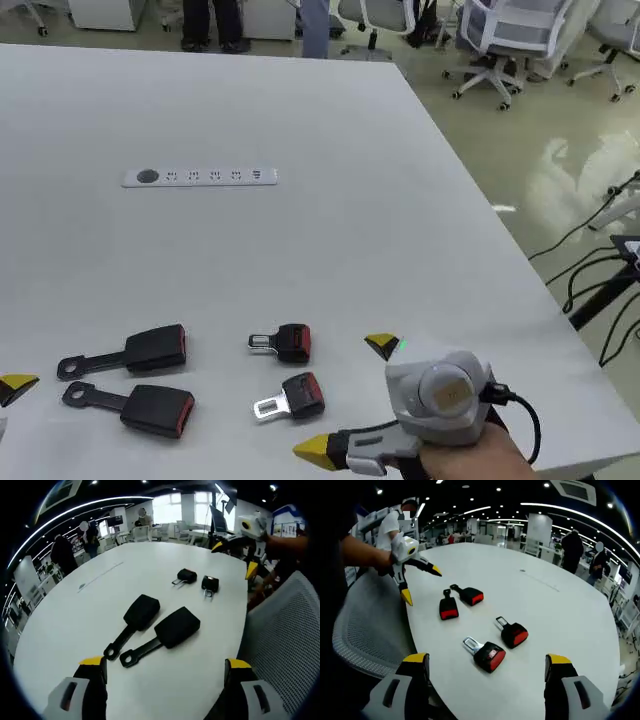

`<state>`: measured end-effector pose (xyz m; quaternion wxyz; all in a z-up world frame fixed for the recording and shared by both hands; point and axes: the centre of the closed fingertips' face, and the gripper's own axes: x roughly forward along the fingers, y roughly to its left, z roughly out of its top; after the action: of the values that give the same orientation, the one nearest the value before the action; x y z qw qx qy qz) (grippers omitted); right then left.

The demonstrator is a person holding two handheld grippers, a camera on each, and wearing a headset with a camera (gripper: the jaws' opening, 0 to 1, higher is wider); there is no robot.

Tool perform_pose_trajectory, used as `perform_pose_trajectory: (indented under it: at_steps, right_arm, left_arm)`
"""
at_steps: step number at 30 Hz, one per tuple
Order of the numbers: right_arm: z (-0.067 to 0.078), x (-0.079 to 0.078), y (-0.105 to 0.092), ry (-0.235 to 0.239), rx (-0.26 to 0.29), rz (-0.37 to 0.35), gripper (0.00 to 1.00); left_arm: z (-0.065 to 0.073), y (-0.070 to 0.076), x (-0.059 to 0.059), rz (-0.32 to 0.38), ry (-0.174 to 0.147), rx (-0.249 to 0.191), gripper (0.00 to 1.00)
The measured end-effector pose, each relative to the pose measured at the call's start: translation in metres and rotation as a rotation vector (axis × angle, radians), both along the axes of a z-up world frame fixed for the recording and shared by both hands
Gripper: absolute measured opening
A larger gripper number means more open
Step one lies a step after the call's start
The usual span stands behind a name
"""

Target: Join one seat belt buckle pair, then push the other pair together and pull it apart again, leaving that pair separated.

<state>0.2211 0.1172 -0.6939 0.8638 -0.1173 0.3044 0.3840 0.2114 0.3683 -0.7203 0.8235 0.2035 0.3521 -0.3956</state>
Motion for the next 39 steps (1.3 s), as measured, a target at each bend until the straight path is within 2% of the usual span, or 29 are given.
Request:
perform_pose_trajectory:
  at_steps: [3,5,7,8,11,15,18,22,25,30,36,39]
  right_arm:
    - [0.008,-0.001,0.002,-0.009,-0.013,0.022,0.97]
    - [0.011,0.002,0.002,-0.021,-0.029,0.040,0.98]
    - [0.017,0.003,0.001,-0.030,-0.039,0.049,0.98]
    - [0.025,0.003,0.001,-0.038,-0.043,0.056,0.98]
    - [0.022,0.004,0.004,-0.040,-0.042,0.062,0.97]
    - [0.017,0.004,0.008,-0.041,-0.062,0.083,0.97]
    - [0.016,0.001,0.013,-0.038,-0.056,0.092,0.97]
    - [0.009,0.002,0.014,-0.031,-0.055,0.095,0.97]
    - [0.012,0.001,0.015,-0.032,-0.057,0.096,0.97]
    - [0.017,0.004,0.014,-0.034,-0.057,0.092,0.96]
    - [0.019,0.005,0.019,-0.035,-0.064,0.099,0.96]
    - [0.017,0.006,0.021,-0.030,-0.061,0.103,0.95]
  left_arm:
    - [0.009,-0.001,0.005,-0.011,-0.027,0.018,1.00]
    - [0.018,-0.003,0.008,0.008,-0.034,0.005,1.00]
    - [0.016,0.000,0.011,0.029,-0.045,-0.011,1.00]
    - [0.016,-0.001,0.011,0.043,-0.039,-0.033,1.00]
    - [0.008,0.006,0.009,0.040,-0.033,-0.019,1.00]
    - [0.008,0.008,0.005,0.056,-0.030,-0.034,1.00]
    - [0.008,0.008,0.005,0.060,-0.032,-0.040,1.00]
    - [0.009,0.007,0.004,0.058,-0.033,-0.043,1.00]
    - [0.012,0.005,0.004,0.062,-0.032,-0.048,1.00]
    - [0.018,0.011,0.010,0.069,-0.041,-0.057,1.00]
    - [0.010,0.017,0.016,0.087,-0.029,-0.066,1.00]
    - [0.011,0.013,0.016,0.079,-0.030,-0.070,1.00]
